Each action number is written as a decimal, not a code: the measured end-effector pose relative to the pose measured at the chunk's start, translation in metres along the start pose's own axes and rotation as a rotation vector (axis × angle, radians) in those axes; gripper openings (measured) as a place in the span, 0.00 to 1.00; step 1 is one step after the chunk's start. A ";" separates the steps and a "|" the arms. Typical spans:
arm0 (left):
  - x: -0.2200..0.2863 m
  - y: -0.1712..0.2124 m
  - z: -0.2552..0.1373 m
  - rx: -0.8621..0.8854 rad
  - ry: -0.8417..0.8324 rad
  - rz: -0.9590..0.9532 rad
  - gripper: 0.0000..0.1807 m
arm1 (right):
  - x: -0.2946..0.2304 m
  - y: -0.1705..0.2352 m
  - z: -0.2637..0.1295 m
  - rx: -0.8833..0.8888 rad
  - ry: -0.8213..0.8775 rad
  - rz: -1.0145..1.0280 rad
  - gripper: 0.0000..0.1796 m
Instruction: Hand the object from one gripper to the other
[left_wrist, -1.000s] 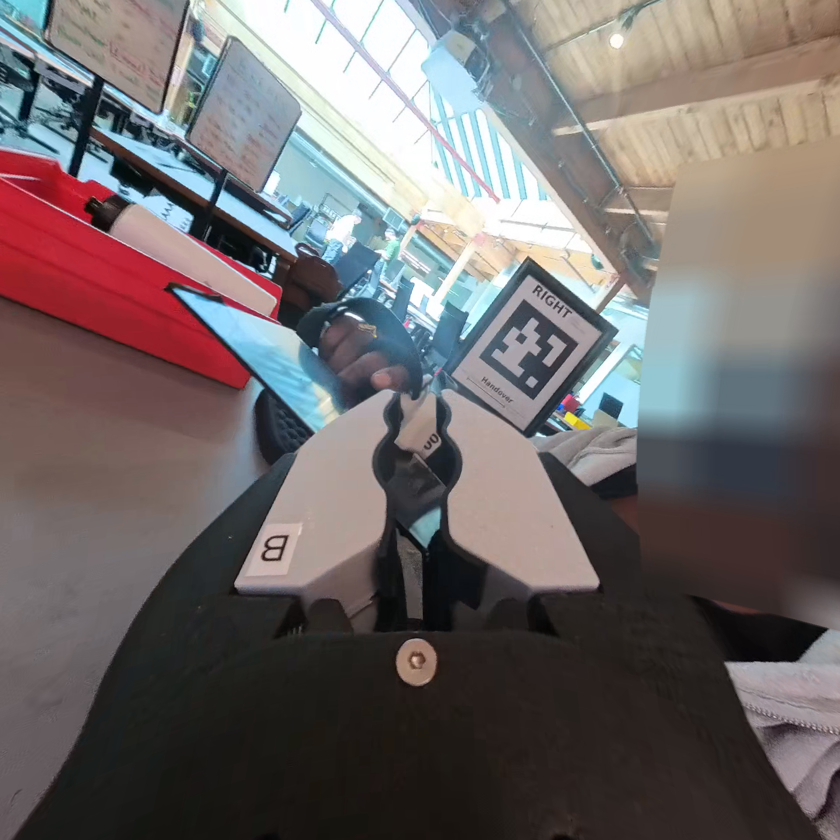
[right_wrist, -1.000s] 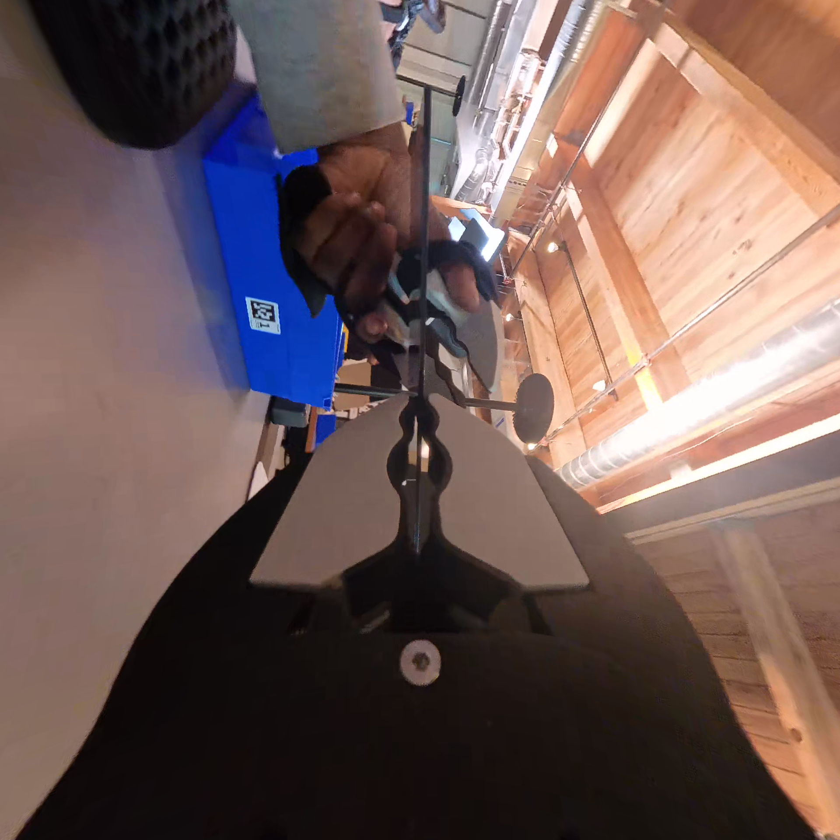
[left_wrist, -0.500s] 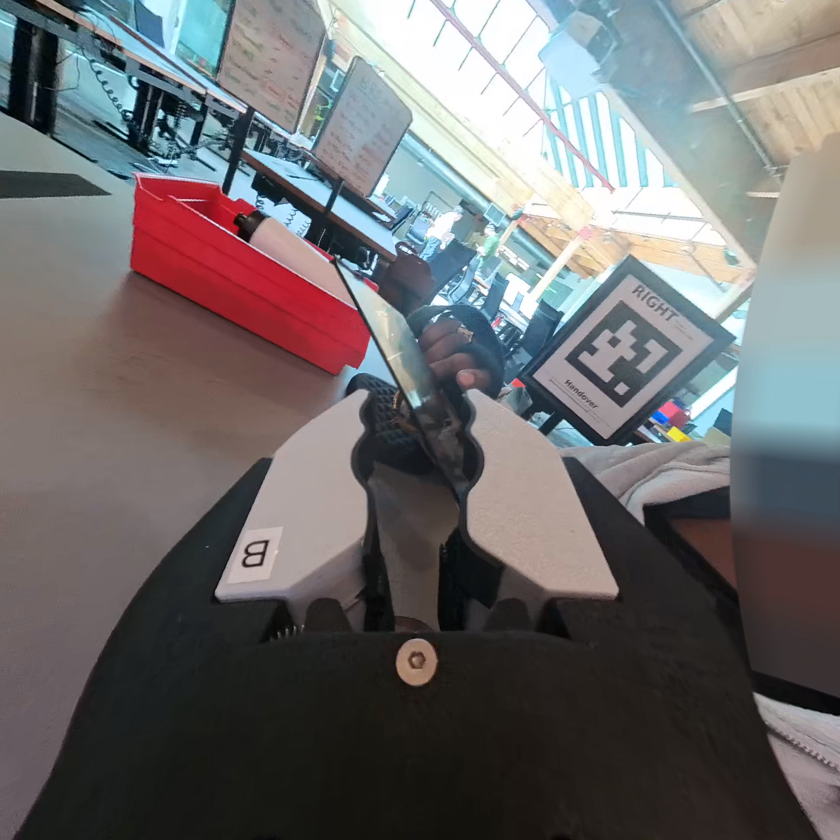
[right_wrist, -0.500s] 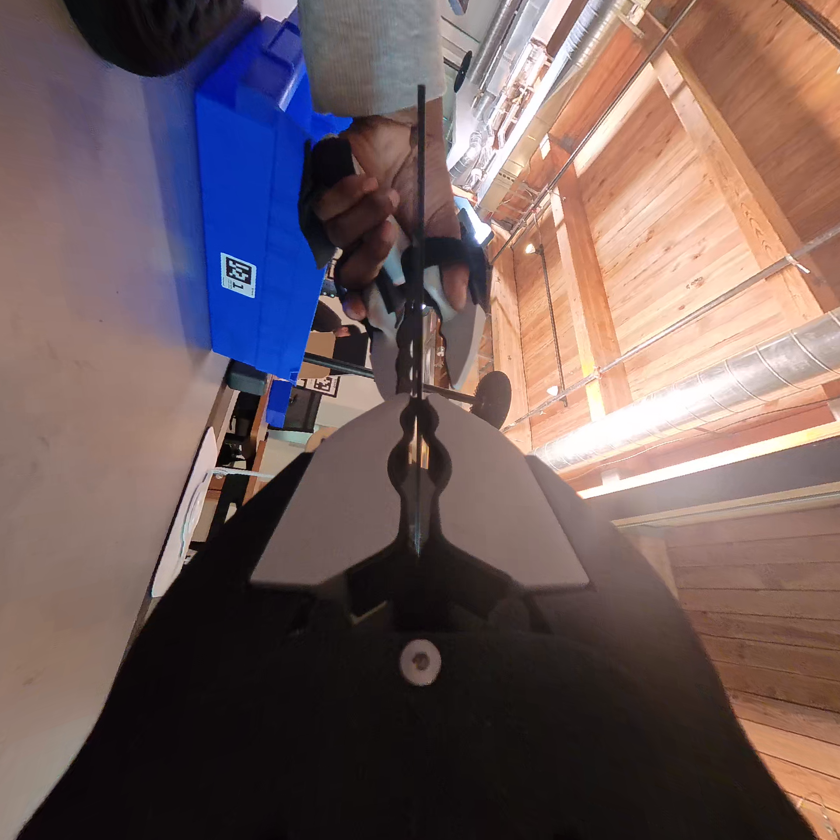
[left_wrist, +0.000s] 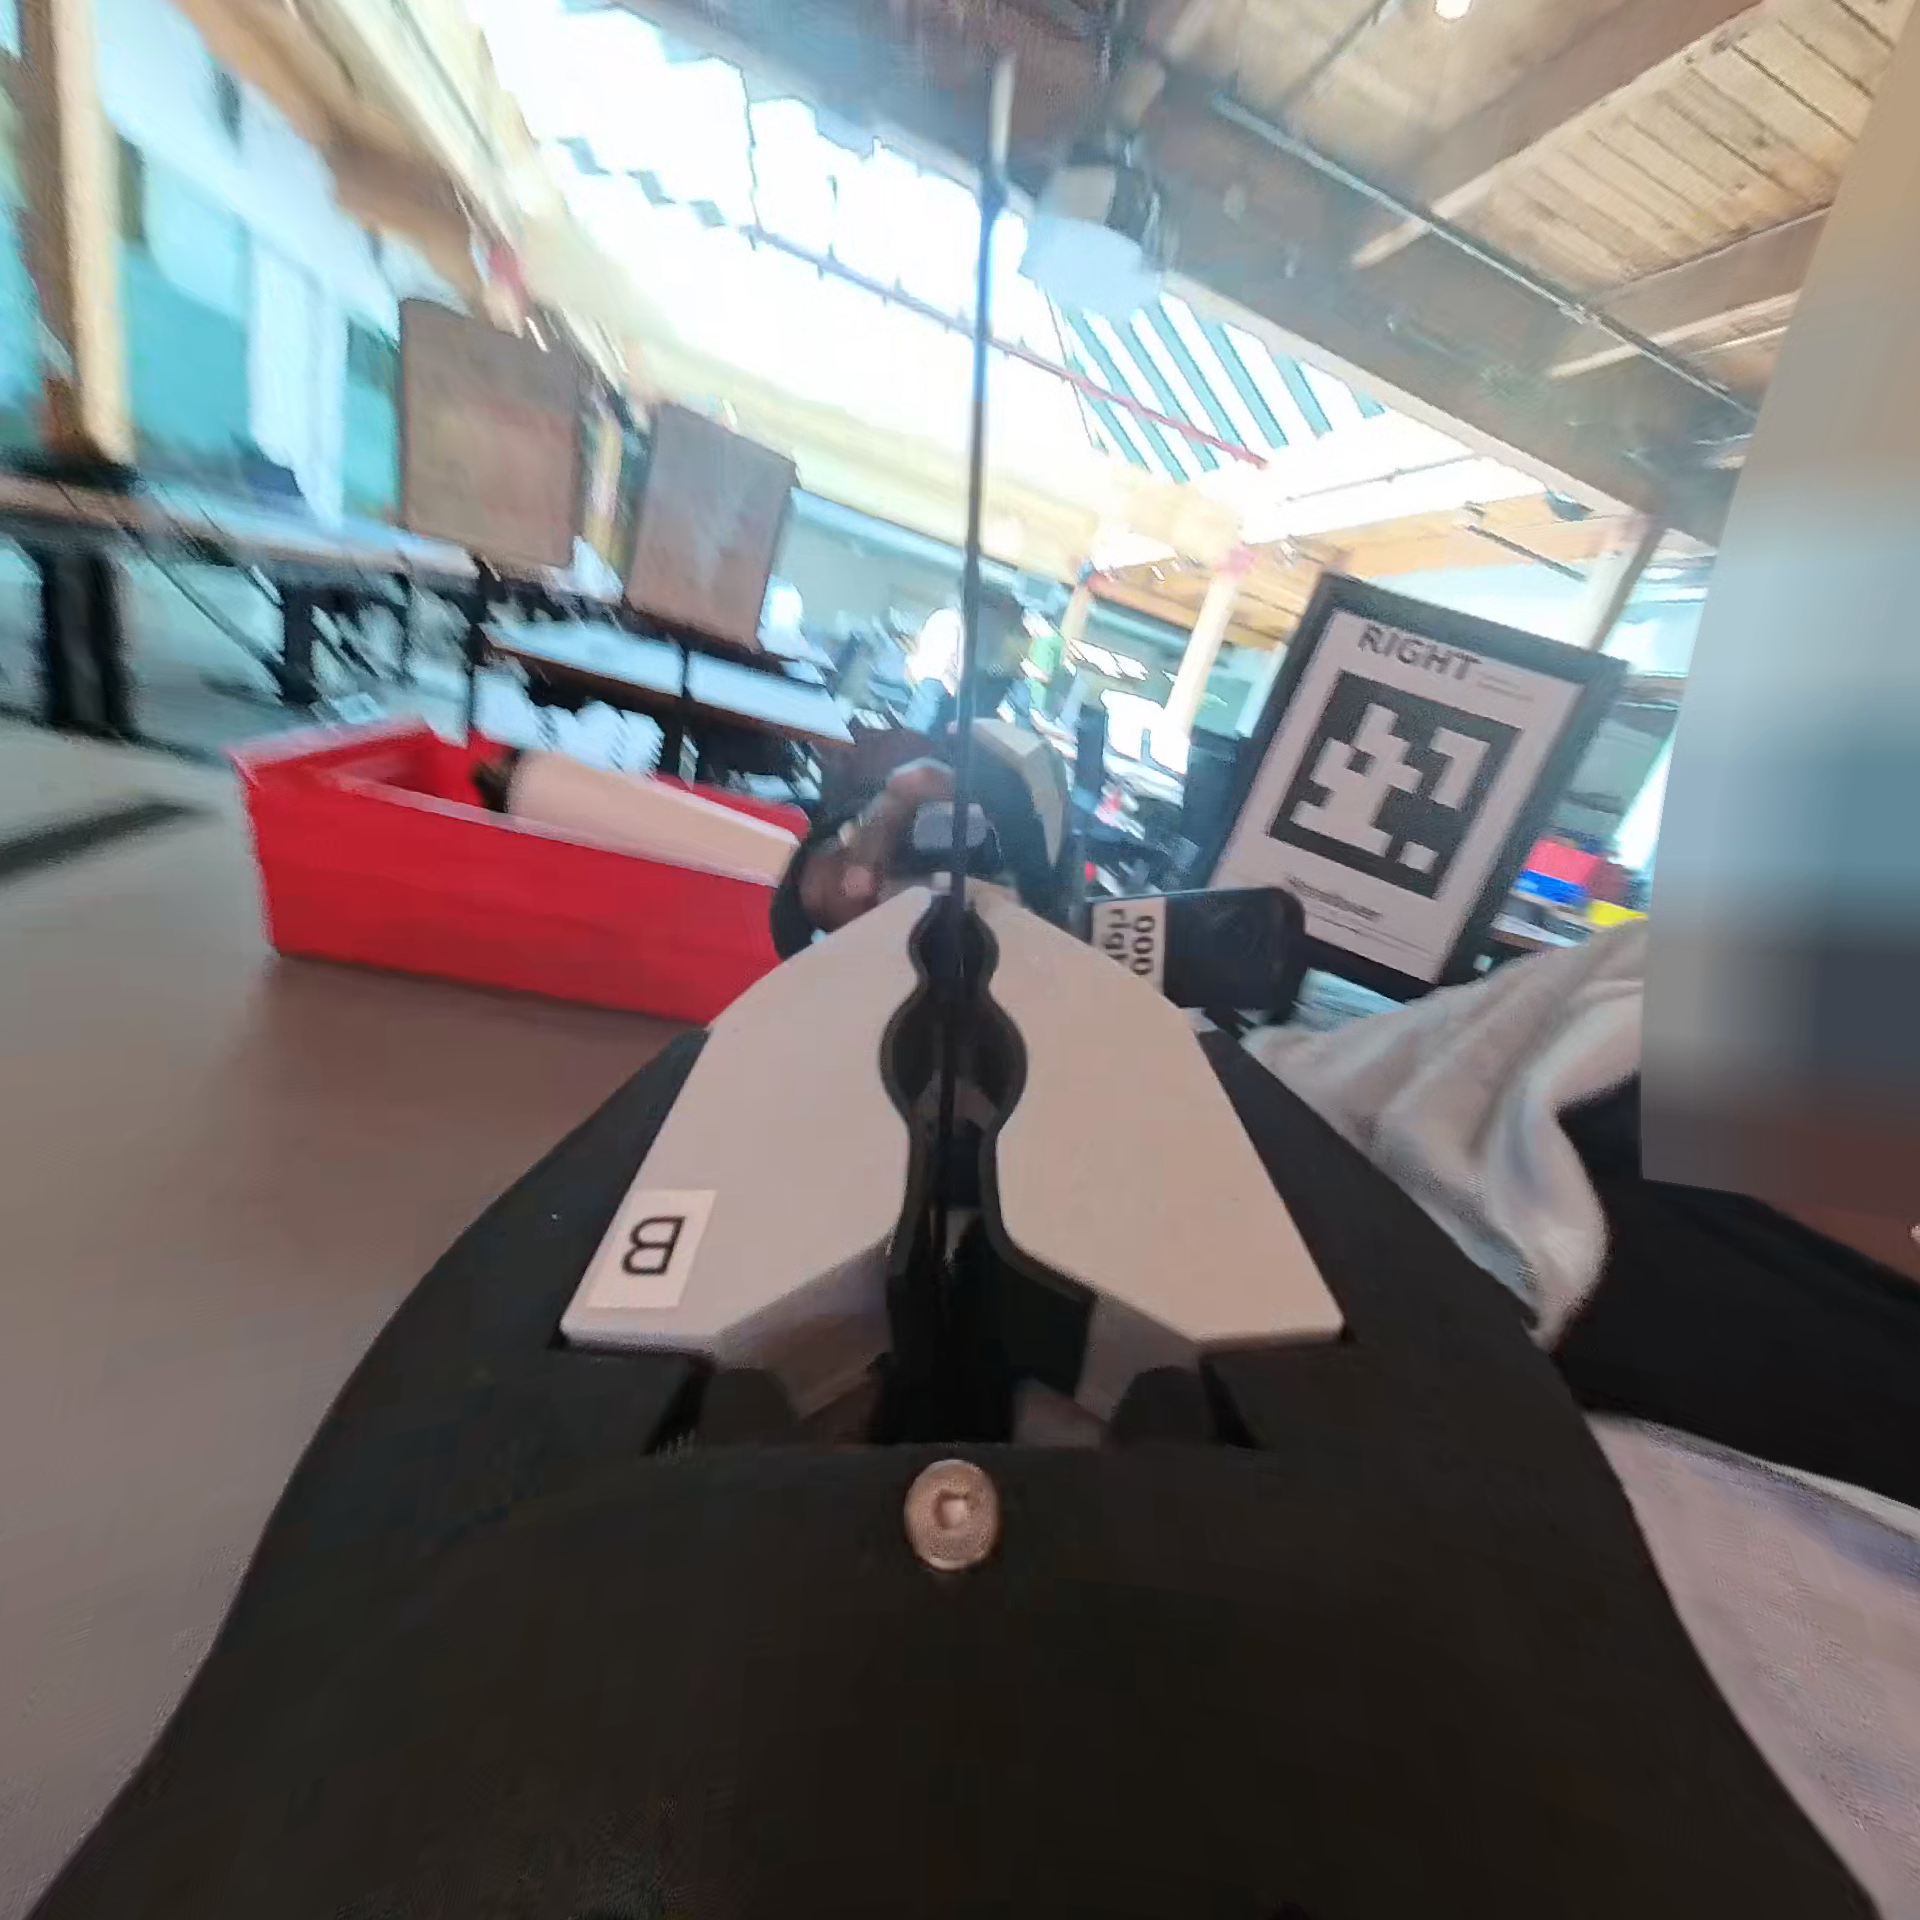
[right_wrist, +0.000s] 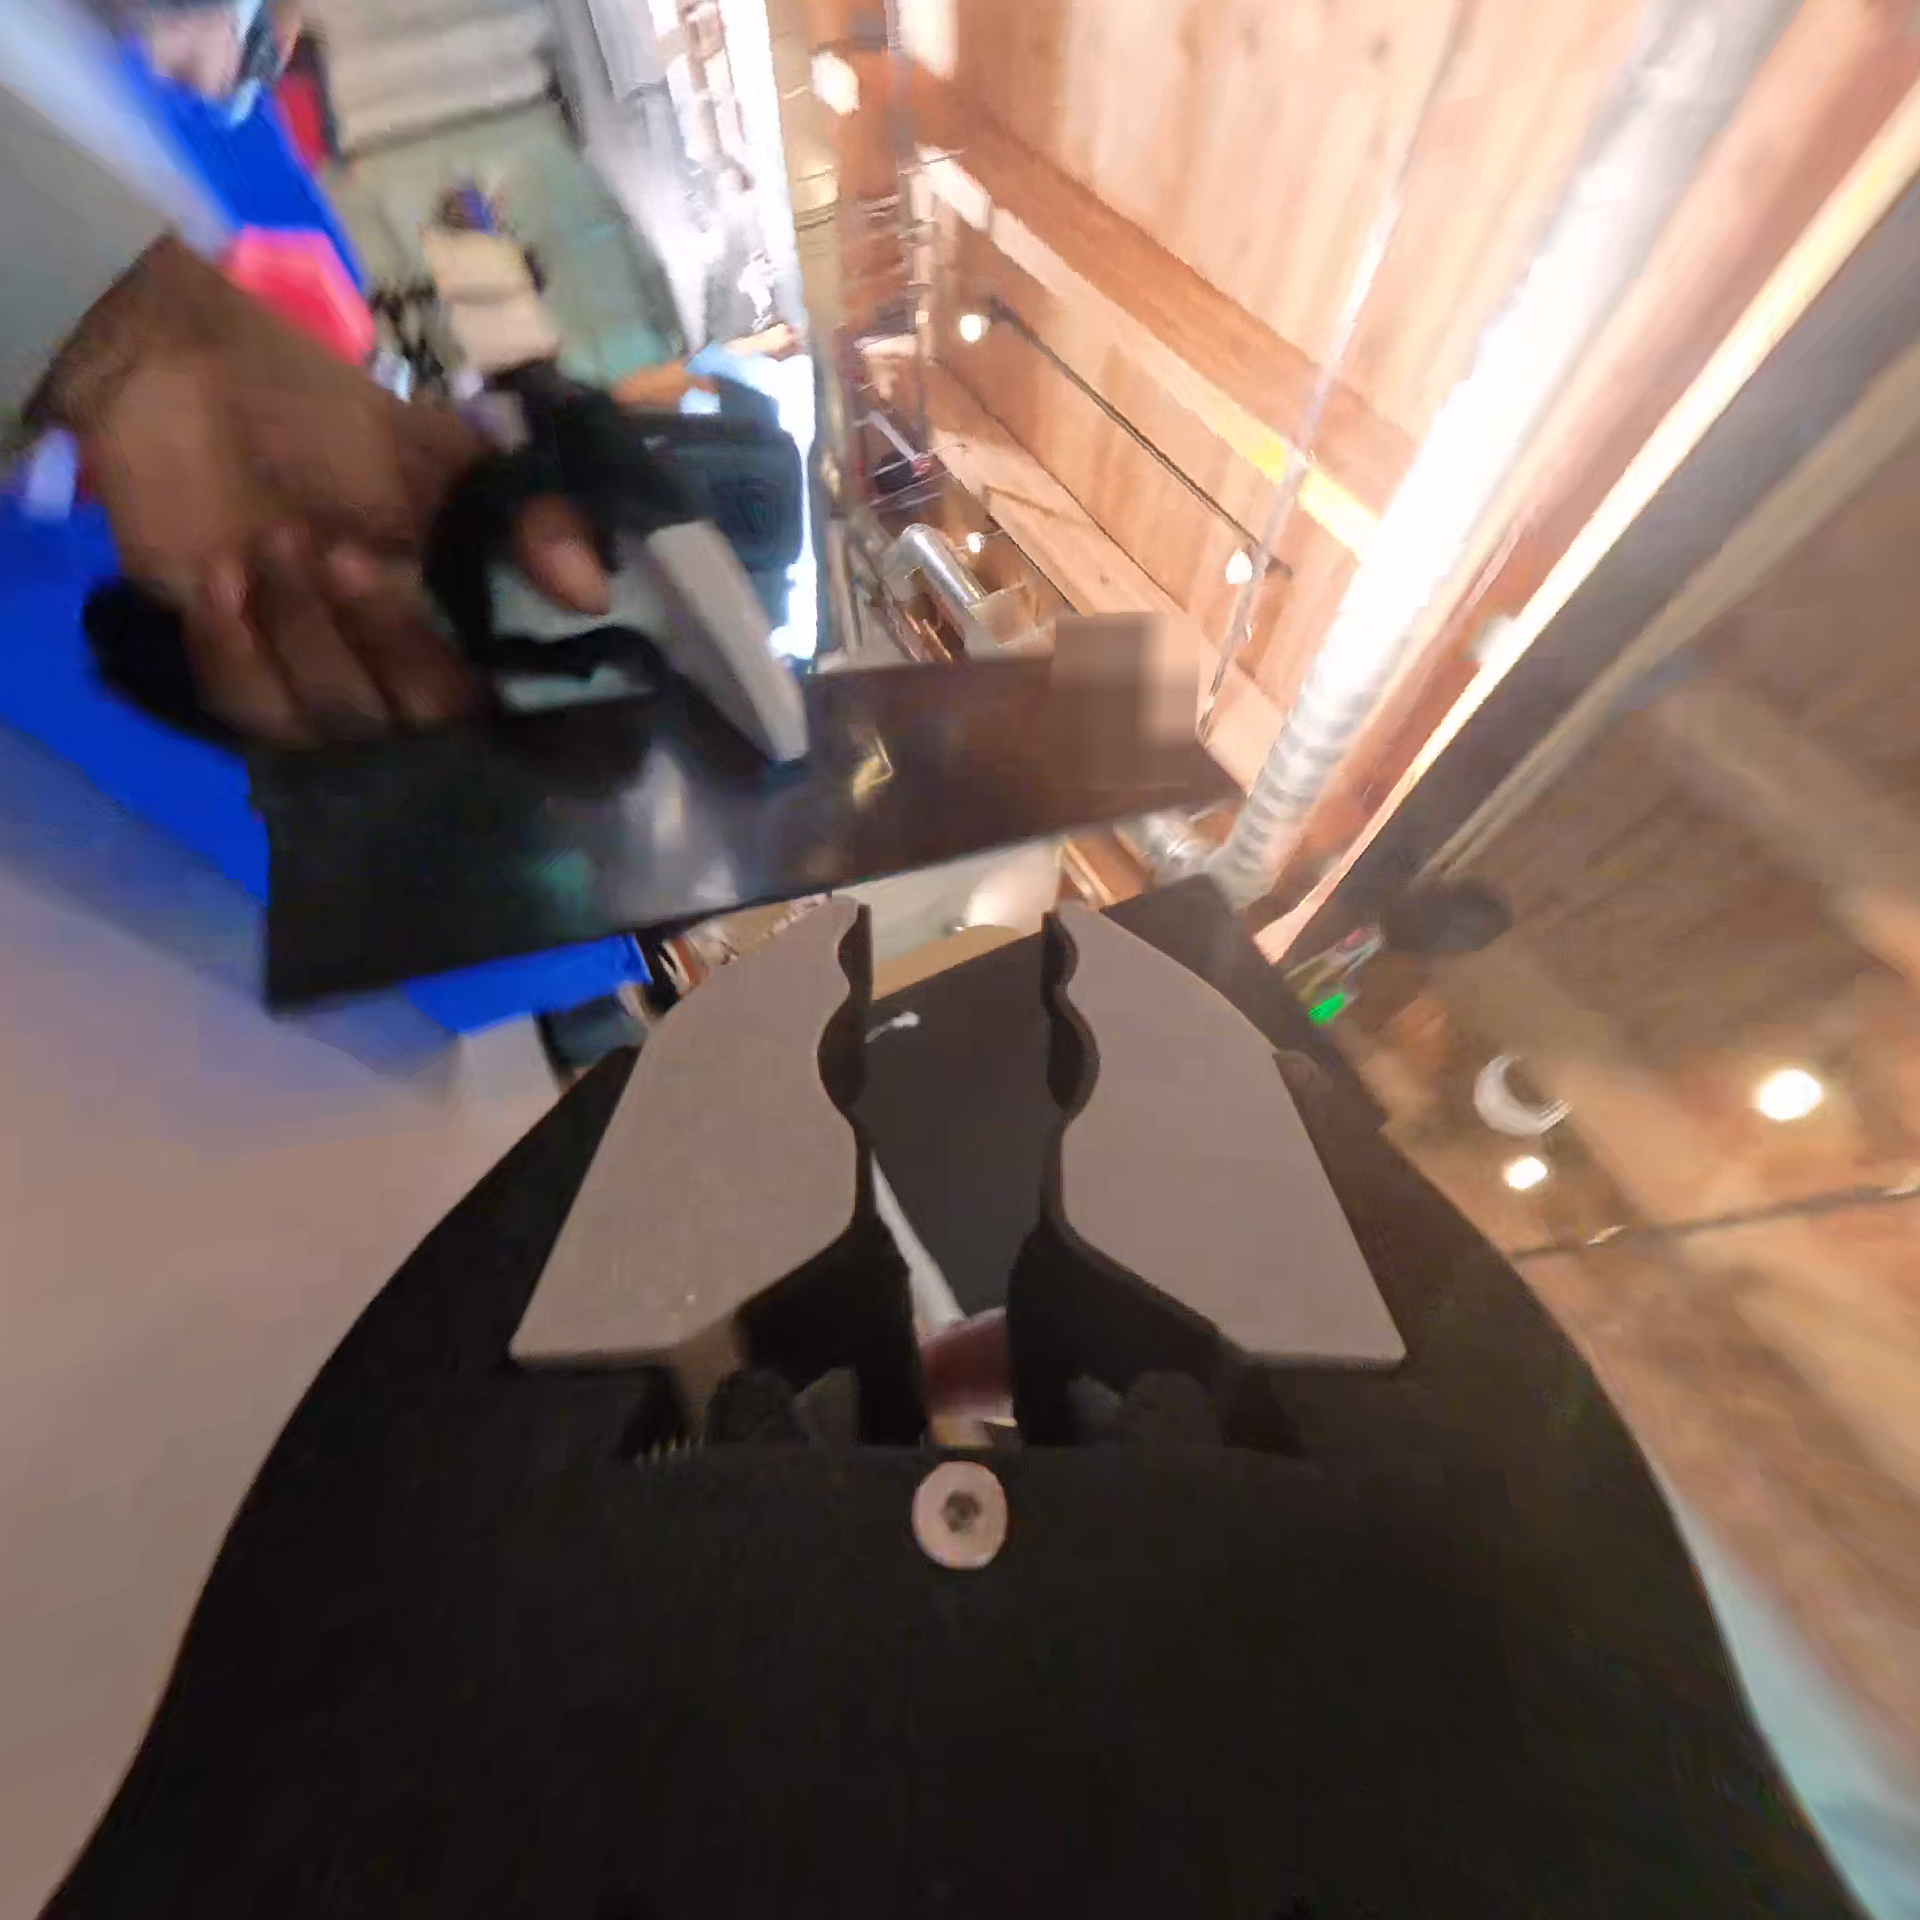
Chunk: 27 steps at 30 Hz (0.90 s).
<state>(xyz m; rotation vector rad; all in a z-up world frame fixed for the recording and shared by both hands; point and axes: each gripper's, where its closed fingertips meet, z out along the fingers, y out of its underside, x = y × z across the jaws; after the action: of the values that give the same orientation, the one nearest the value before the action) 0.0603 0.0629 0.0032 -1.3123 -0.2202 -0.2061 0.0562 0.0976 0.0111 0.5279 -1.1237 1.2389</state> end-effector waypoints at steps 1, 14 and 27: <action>0.000 -0.008 -0.002 0.051 -0.019 0.057 0.01 | 0.010 0.002 -0.001 0.013 0.025 0.123 0.18; -0.013 0.006 0.007 0.019 -0.142 0.334 0.01 | 0.000 0.016 0.005 0.201 -0.521 1.811 0.32; -0.015 0.022 0.014 -0.054 -0.121 0.295 0.01 | -0.024 0.011 0.006 0.113 -0.549 1.616 0.14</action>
<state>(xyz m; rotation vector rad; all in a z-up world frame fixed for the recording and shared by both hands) 0.0509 0.0823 -0.0184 -1.3949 -0.1222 0.1183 0.0456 0.0847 -0.0107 -0.1202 -2.0663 2.6198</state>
